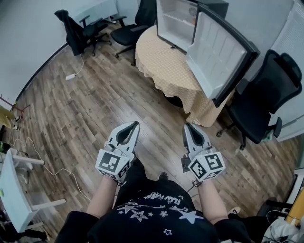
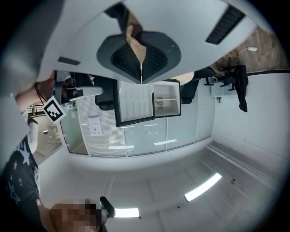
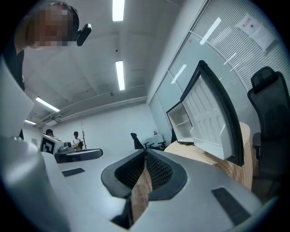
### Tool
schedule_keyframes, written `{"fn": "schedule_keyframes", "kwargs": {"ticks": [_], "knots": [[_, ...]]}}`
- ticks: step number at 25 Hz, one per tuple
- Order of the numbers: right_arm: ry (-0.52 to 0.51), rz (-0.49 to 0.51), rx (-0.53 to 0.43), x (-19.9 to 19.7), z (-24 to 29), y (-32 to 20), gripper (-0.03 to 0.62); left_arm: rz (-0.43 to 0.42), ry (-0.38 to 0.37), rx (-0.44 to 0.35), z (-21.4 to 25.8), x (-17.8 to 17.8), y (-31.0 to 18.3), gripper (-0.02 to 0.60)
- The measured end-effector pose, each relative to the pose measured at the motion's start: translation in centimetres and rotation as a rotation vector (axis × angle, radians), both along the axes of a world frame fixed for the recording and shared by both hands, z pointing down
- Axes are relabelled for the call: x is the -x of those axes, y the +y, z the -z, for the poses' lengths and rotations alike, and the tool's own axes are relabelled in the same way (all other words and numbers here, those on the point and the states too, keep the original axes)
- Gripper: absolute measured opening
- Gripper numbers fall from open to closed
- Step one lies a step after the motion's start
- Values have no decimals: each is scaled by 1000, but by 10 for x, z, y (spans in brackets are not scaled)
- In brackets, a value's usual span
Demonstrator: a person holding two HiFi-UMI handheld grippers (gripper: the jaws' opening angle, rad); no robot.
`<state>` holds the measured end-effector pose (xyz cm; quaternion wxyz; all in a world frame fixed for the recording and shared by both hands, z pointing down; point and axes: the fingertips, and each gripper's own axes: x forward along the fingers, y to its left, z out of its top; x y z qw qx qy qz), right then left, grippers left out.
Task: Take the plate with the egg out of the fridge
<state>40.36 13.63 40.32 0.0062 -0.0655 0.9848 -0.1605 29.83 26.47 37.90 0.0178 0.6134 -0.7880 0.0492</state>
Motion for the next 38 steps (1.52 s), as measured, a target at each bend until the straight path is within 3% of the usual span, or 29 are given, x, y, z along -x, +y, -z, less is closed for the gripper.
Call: {"fn": "schedule_keyframes", "kwargs": {"ticks": [18, 22, 28, 38], "knots": [[33, -167, -6, 148, 18, -48, 34, -159, 1, -81, 17, 171, -61, 15], [42, -188, -6, 184, 19, -48, 34, -149, 32, -77, 9, 218, -56, 15], [42, -221, -22, 237, 24, -43, 34, -122, 18, -86, 11, 289, -42, 15], [99, -267, 25, 289, 3, -33, 34, -187, 55, -79, -2, 338, -41, 15]]}}
